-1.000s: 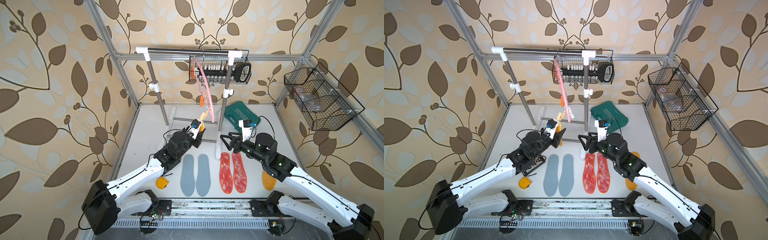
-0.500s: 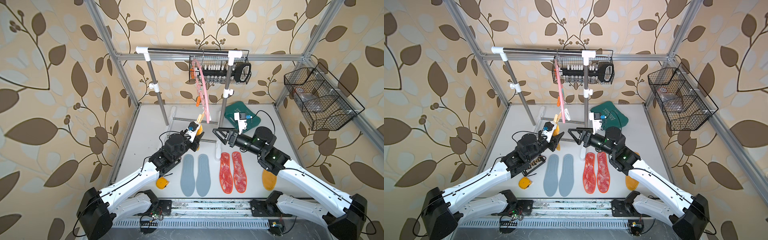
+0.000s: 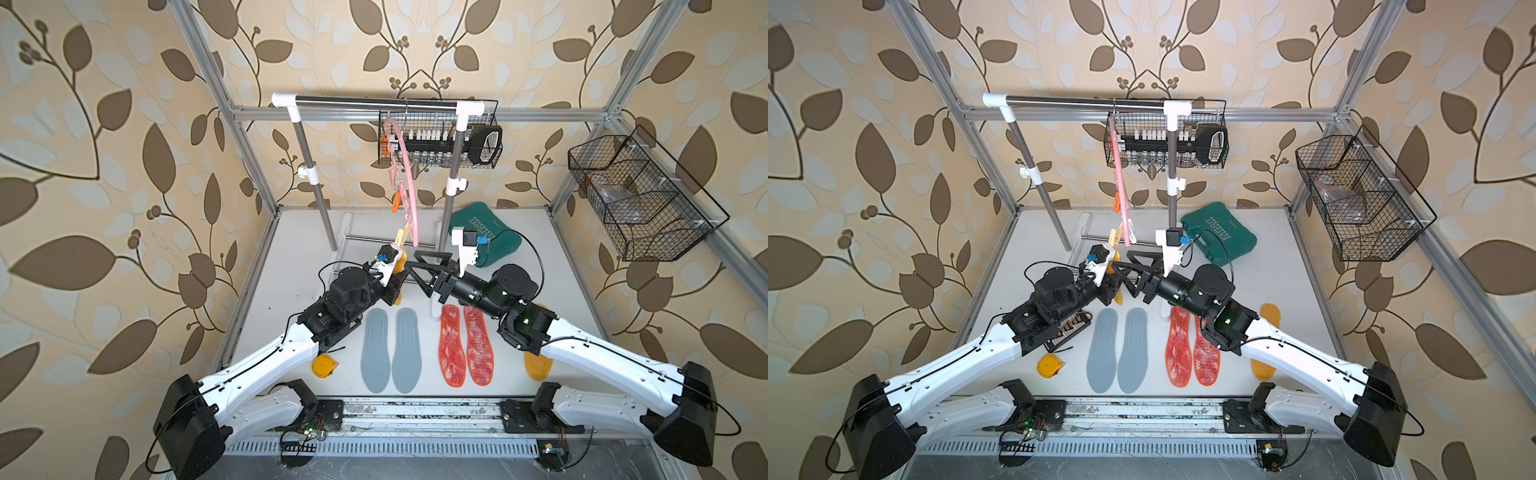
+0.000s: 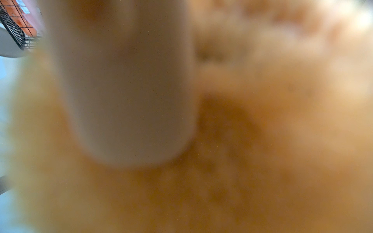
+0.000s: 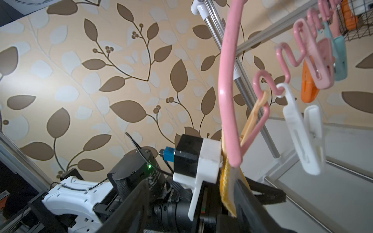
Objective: Take the shoe insoles off the hanger
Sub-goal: Remove the insole from the hanger, then open the clamp at the hanger.
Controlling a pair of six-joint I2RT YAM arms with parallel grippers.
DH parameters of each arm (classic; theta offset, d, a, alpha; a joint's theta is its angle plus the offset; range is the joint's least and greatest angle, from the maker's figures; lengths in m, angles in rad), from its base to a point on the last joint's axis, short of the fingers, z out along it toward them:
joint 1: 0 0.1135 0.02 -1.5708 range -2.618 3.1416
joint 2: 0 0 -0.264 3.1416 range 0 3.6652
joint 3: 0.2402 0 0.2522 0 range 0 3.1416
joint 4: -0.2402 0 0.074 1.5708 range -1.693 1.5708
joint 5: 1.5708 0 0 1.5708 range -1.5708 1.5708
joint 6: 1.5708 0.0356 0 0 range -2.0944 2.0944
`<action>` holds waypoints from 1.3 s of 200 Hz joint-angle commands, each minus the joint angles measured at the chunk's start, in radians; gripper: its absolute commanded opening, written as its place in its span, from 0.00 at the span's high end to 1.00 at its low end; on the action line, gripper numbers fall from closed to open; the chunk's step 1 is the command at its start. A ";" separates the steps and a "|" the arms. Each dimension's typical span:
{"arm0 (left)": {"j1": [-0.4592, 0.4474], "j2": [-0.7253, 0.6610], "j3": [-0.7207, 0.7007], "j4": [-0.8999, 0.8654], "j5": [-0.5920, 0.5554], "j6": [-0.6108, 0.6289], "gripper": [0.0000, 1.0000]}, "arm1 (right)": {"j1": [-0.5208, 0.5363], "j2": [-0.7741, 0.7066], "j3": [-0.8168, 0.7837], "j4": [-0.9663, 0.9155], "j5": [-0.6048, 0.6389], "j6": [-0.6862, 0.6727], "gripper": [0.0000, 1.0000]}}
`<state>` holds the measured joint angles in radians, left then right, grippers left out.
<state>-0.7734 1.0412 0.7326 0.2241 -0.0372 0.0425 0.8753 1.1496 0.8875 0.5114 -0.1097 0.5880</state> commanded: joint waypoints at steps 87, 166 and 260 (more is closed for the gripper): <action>-0.004 -0.013 0.016 0.013 0.052 -0.004 0.60 | 0.013 0.184 0.026 0.332 0.171 0.003 0.47; -0.004 -0.026 -0.002 0.026 0.016 -0.008 0.61 | 0.011 0.263 0.052 0.390 0.212 0.019 0.51; -0.004 -0.036 -0.009 -0.003 -0.024 0.009 0.62 | -0.004 0.316 0.116 0.304 0.214 0.058 0.61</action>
<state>-0.7719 1.0374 0.7307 0.2035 -0.0700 0.0250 0.8742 1.4471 0.9703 0.8532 0.0994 0.6392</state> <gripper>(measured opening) 0.386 0.409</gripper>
